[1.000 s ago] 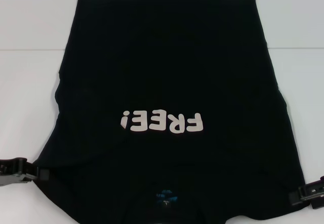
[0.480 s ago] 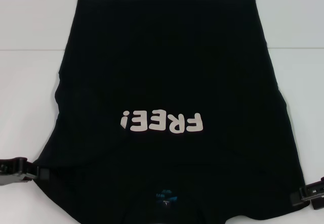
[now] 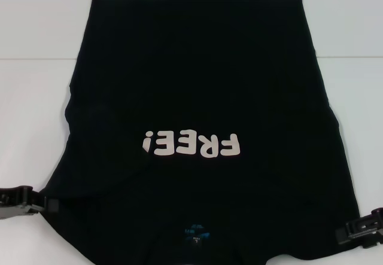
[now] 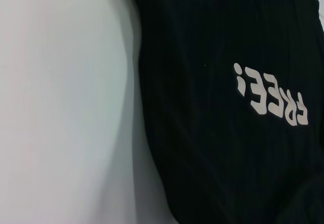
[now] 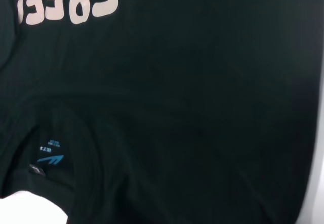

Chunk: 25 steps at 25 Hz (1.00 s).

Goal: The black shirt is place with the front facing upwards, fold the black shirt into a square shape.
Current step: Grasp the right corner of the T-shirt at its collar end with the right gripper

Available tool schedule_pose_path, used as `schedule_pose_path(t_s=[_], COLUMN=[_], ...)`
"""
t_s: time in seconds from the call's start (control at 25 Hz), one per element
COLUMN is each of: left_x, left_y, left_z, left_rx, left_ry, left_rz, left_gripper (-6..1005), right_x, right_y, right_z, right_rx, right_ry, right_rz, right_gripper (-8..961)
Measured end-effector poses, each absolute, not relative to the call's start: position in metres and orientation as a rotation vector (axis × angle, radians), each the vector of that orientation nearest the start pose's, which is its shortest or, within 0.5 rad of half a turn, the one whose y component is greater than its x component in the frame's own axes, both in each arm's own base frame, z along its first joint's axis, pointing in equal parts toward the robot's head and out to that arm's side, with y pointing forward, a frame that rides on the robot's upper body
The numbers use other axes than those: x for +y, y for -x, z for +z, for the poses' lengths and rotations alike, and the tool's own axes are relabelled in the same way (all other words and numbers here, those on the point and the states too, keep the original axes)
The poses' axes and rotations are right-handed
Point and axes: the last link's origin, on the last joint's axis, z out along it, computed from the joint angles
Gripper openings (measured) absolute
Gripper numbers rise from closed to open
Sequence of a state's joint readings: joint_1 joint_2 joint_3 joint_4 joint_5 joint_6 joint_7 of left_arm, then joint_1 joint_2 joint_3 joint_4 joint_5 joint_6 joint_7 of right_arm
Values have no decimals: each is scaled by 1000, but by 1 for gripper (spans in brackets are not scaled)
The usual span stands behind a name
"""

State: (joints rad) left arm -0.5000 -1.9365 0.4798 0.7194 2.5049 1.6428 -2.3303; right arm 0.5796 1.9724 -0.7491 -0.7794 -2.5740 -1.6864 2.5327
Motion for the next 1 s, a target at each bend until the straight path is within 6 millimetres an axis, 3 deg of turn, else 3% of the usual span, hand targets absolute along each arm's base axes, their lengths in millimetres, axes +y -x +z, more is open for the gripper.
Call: schedule_pose_path(t_s=[0.76, 1.0], left_x=[300, 300], left_y=[349, 349], left_z=[67, 67], left_rx=[-1969, -1969], left_ry=[2163, 2164], left_rz=[-255, -255], left_gripper=[33, 34], right_x=[322, 321], right_y=[-301, -308], right_z=[23, 32], right_rx=[2002, 2020], right_ry=[2329, 2298], right_rz=[-124, -58], right_gripper=[867, 866])
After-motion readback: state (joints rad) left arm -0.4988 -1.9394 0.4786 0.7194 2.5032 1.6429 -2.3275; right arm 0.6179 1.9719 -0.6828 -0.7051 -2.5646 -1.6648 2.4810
